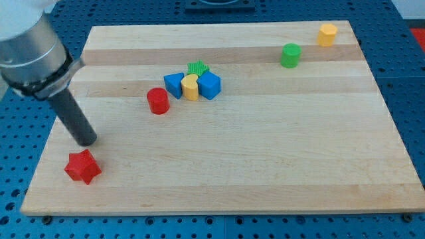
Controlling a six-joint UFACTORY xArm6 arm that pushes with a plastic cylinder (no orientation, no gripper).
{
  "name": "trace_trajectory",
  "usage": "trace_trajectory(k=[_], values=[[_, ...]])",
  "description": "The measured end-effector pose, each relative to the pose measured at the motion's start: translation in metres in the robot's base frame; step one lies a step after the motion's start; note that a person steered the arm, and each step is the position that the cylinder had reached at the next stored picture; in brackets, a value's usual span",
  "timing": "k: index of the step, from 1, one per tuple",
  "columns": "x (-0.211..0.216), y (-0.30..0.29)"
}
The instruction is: Move red circle towards the red star
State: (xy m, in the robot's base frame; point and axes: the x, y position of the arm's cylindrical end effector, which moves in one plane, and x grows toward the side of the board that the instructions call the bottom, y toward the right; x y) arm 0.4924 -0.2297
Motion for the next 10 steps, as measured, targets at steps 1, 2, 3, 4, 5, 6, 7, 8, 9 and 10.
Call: trace_trajectory(k=[1,2,3,4,5,6,7,8,9,10], values=[[-0.042,0.005],[-0.082,0.037],[-0.101,0.086],[-0.106,0.124],[-0.102,0.137],[-0.098,0.137],[-0.092,0.131],[-0.082,0.120],[-0.067,0.103],[-0.055,0.090]])
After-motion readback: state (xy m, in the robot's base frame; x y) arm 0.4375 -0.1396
